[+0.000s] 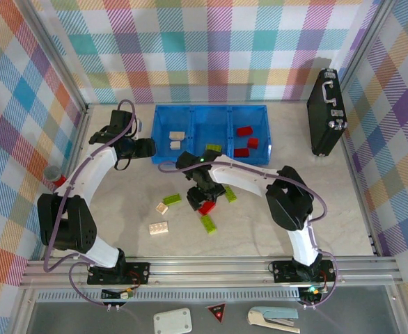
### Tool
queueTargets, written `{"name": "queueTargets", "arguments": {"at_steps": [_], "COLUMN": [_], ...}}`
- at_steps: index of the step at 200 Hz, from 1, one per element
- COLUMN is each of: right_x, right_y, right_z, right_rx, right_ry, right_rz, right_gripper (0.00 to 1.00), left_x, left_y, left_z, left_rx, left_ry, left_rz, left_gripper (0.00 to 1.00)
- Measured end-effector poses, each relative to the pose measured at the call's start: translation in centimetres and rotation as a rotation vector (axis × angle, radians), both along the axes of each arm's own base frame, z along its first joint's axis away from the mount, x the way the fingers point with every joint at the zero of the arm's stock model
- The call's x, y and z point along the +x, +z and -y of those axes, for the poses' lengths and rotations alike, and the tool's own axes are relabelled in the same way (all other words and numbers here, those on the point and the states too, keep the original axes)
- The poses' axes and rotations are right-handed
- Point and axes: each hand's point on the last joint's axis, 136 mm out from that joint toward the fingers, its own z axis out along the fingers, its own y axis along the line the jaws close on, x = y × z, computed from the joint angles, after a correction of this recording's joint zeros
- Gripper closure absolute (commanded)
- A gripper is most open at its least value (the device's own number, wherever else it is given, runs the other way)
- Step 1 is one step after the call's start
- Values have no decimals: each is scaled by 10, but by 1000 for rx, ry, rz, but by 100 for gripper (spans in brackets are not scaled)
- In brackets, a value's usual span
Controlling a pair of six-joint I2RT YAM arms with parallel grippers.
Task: Sort the legos into containers by color
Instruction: Pick up the lego from the center of the table.
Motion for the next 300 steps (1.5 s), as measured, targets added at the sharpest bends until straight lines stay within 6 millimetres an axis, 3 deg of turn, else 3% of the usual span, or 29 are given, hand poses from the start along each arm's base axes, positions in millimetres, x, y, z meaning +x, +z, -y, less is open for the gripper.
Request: {"name": "queueTargets", "arguments": {"at_steps": [63,145,231,300], "right_x": [-2,-6,-9,-8], "right_y": [-20,-52,-52,-50], "right_z": [2,2,-2,-4], "right_rx": [-66,-113,-102,-93], "right_ry": [49,60,67,48], "right_rz": [-18,-73,-78,-76], "right_gripper": [14,20,33,34], "left_x": [0,0,-1,-1], "left_y": [0,0,0,0], "left_z": [0,3,4,4], "left_rx": [0,-15,-21,-22], "left_ry": [1,-9,-14,-14], "left_rz": [0,-2,-3,-3], "left_gripper": [28,29,29,29]}}
